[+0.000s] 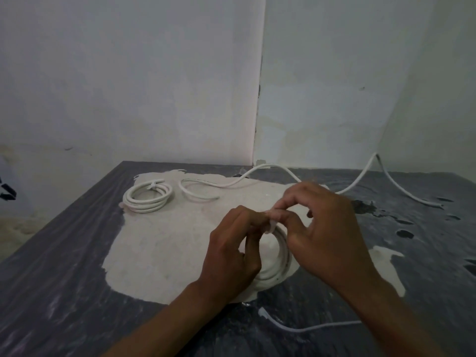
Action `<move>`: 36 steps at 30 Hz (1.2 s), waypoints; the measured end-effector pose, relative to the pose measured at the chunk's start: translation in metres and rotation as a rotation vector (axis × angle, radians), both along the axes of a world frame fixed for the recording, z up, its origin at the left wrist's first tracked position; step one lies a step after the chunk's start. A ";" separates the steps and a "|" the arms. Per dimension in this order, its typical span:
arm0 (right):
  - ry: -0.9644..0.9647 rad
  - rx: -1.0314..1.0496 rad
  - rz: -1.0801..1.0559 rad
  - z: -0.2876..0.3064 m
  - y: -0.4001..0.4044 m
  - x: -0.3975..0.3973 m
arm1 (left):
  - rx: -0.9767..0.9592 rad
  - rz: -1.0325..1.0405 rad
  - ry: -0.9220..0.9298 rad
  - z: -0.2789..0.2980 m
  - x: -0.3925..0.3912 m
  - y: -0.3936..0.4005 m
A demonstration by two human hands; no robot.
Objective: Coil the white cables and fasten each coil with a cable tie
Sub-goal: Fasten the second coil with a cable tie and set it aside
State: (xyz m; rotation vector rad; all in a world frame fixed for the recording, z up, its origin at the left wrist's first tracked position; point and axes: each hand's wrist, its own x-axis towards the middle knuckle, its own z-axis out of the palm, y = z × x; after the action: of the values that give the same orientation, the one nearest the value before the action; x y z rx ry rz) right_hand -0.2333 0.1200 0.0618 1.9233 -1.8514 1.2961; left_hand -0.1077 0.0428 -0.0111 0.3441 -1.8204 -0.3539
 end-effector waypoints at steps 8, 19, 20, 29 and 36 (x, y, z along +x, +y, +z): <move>0.115 -0.174 -0.045 -0.014 -0.002 0.013 | 0.082 0.074 0.036 0.005 0.004 0.000; -0.385 0.018 0.135 -0.024 0.020 0.031 | 0.046 0.124 0.022 0.000 0.012 -0.010; -0.543 0.116 0.163 -0.018 0.022 0.031 | 0.026 0.143 0.009 0.000 0.013 -0.011; -0.997 0.740 0.163 -0.008 0.010 0.017 | 0.050 0.068 -0.097 0.002 0.017 -0.003; -1.048 0.706 0.292 -0.011 0.004 0.021 | 0.370 0.001 -0.054 0.019 0.031 -0.003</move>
State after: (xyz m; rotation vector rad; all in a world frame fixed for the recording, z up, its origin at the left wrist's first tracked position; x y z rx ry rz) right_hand -0.2120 0.1236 0.0508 2.0222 -2.8880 2.2859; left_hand -0.0770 0.0396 0.0074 0.6149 -1.8038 -0.6899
